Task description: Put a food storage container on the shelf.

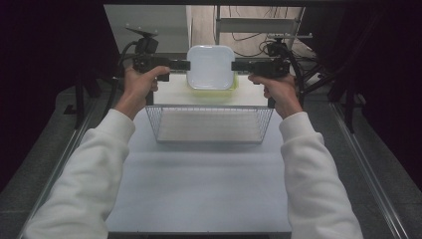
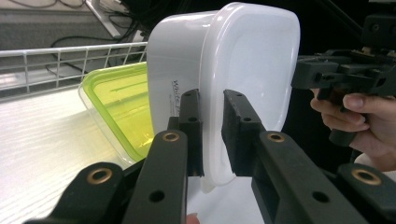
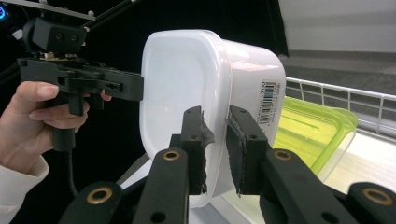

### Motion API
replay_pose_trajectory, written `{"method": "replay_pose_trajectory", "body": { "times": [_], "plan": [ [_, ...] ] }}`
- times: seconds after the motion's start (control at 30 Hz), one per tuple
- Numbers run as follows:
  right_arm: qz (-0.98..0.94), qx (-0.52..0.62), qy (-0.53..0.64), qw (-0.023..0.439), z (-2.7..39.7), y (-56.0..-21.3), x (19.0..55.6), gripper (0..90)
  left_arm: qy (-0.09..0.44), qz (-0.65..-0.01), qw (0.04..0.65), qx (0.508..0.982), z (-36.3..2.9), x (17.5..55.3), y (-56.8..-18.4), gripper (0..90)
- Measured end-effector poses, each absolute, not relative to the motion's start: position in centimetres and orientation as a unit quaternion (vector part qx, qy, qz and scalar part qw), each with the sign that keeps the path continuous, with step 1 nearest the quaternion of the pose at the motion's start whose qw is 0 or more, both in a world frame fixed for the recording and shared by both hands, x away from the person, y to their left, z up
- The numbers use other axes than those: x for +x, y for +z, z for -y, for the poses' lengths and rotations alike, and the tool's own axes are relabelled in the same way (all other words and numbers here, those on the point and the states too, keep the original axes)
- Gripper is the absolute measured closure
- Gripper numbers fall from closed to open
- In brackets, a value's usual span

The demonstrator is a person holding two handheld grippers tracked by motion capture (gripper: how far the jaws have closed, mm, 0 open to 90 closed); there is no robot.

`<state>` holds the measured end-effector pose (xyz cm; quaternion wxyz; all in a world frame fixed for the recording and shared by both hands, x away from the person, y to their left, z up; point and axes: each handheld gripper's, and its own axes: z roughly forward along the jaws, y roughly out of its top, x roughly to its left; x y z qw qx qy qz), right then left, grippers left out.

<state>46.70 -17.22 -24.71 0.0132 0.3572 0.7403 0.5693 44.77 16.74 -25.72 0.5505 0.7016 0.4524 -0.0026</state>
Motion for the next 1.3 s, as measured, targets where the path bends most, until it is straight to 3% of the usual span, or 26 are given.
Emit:
{"method": "replay_pose_trajectory", "body": {
  "times": [0.43, 0.73, 1.0, 1.3],
  "plan": [
    [-0.735, 0.382, 0.560, -0.014, 17.2, -25.3, 48.9, 76.2, -0.034, -0.471, 0.547, 0.691, -16.8, 46.7, -26.4, 78.3],
    [-0.721, 0.421, 0.548, -0.044, 17.1, -25.7, 50.8, 72.4, -0.093, -0.502, 0.554, 0.658, -17.4, 48.4, -26.8, 78.0],
    [-0.686, 0.465, 0.551, -0.098, 17.3, -26.6, 52.7, 69.2, -0.138, -0.531, 0.568, 0.613, -17.8, 50.8, -27.8, 75.9],
    [-0.663, 0.483, 0.557, -0.125, 17.5, -27.6, 53.5, 65.5, -0.139, -0.539, 0.572, 0.602, -17.8, 51.6, -28.5, 73.8]
  ]
}}
